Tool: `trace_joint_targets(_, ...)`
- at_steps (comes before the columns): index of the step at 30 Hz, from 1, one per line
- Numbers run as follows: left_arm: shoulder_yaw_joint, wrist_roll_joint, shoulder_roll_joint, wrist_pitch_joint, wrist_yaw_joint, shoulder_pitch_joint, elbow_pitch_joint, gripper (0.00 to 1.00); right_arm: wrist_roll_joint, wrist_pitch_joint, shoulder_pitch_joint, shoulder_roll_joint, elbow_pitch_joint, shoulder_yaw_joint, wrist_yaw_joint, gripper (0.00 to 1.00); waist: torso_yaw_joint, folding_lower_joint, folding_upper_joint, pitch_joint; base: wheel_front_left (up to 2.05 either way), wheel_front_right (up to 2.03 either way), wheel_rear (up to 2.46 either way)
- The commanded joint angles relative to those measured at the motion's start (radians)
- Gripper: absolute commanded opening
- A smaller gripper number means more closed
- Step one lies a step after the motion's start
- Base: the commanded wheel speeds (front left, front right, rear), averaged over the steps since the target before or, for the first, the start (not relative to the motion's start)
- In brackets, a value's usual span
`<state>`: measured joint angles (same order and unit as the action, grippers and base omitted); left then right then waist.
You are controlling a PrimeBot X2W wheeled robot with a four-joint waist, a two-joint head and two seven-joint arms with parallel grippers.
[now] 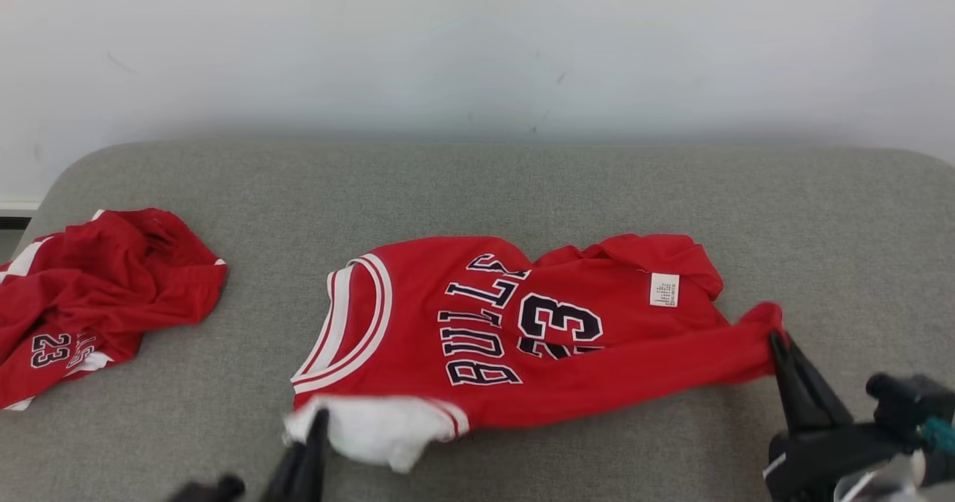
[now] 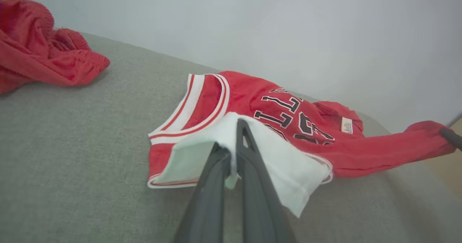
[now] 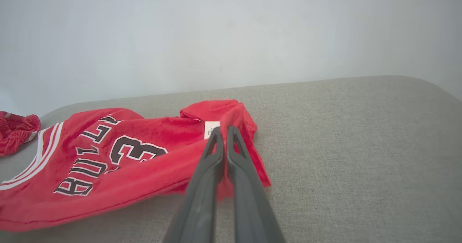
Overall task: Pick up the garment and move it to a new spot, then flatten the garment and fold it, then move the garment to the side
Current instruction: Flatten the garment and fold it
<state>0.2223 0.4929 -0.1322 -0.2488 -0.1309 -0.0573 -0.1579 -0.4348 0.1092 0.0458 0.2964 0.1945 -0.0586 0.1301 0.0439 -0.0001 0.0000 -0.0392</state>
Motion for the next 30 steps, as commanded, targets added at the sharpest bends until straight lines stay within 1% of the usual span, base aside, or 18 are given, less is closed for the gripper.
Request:
trace_joint_targets(1,0.008,-0.005,-0.029,0.016,0.001,0.064,0.030,0.00,0.002,-0.018,0.032,0.009,-0.025,0.002,0.001,0.00,0.002,0.0001,0.0000,0.000,0.00,0.00,0.00)
trace_joint_targets(3,0.023,0.005,-0.060,0.050,0.001,0.140,0.066,0.00,-0.010,-0.050,0.072,0.023,-0.053,0.000,0.002,0.00,0.001,0.0001,0.0000,-0.007,0.00,0.00,0.00)
trace_joint_targets(4,0.023,0.005,-0.060,0.050,0.001,0.140,0.066,0.00,-0.010,-0.050,0.072,0.023,-0.053,0.000,0.002,0.00,0.001,0.0001,0.0000,-0.007,0.00,0.00,0.00)
trace_joint_targets(5,0.032,0.002,-0.082,0.072,0.001,0.189,0.084,0.00,-0.019,-0.065,0.099,0.030,-0.066,0.000,0.002,0.00,-0.001,0.0001,0.0000,-0.015,0.00,0.00,0.00)
trace_joint_targets(6,0.038,0.003,-0.104,0.094,0.001,0.243,0.103,0.00,-0.027,-0.081,0.134,0.037,-0.080,-0.002,0.002,0.00,-0.005,0.0001,0.0000,-0.026,0.00,0.00,0.00)
trace_joint_targets(8,0.048,0.042,-0.131,0.139,0.001,0.356,0.124,0.00,-0.045,-0.116,0.211,0.053,-0.091,-0.001,0.001,0.00,-0.015,0.0001,0.0000,-0.050,0.00,0.00,0.00)
trace_joint_targets(9,0.054,0.056,-0.154,0.165,0.001,0.418,0.128,0.00,-0.062,-0.132,0.258,0.058,-0.096,-0.001,0.002,0.00,-0.020,0.0001,0.0000,-0.071,0.00,0.00,0.00)
trace_joint_targets(11,0.054,0.112,-0.184,0.209,0.001,0.555,0.117,0.00,-0.096,-0.170,0.364,0.068,-0.083,0.001,0.002,0.00,-0.032,0.0001,0.0000,-0.116,0.00,0.00,0.00)
trace_joint_targets(12,0.058,0.124,-0.204,0.233,0.001,0.626,0.101,0.00,-0.109,-0.183,0.424,0.073,-0.073,0.002,0.002,0.00,-0.039,0.0001,0.0000,-0.141,0.00,0.00,0.00)
trace_joint_targets(17,0.080,0.203,-0.271,0.302,0.001,0.985,-0.019,0.00,-0.155,-0.244,0.724,0.090,0.032,-0.007,0.002,0.00,-0.071,0.0001,0.0000,-0.266,0.00,0.00,0.00)
trace_joint_targets(20,0.102,0.245,-0.287,0.327,0.001,1.195,-0.123,0.00,-0.171,-0.267,0.911,0.093,0.111,-0.003,0.002,0.00,-0.085,0.0001,0.0000,-0.330,0.00,0.00,0.00)
trace_joint_targets(23,0.130,0.251,-0.307,0.330,0.001,1.365,-0.218,0.00,-0.184,-0.282,1.079,0.084,0.195,-0.010,0.002,0.00,-0.098,0.0001,0.0000,-0.383,0.00,0.00,0.00)
trace_joint_targets(27,0.180,0.259,-0.309,0.325,0.001,1.582,-0.325,0.00,-0.170,-0.288,1.291,0.061,0.323,-0.012,0.002,0.00,-0.113,0.0001,0.0000,-0.431,0.00,0.00,0.00)
trace_joint_targets(28,0.195,0.258,-0.308,0.319,0.001,1.676,-0.382,0.00,-0.164,-0.275,1.384,0.044,0.386,-0.015,0.002,0.00,-0.124,0.0001,0.0000,-0.446,0.00,0.00,0.00)
trace_joint_targets(30,0.220,0.247,-0.307,0.310,0.001,1.768,-0.430,0.00,-0.155,-0.257,1.457,0.033,0.445,-0.017,0.002,0.00,-0.134,0.0001,0.0000,-0.457,0.00,0.00,0.00)
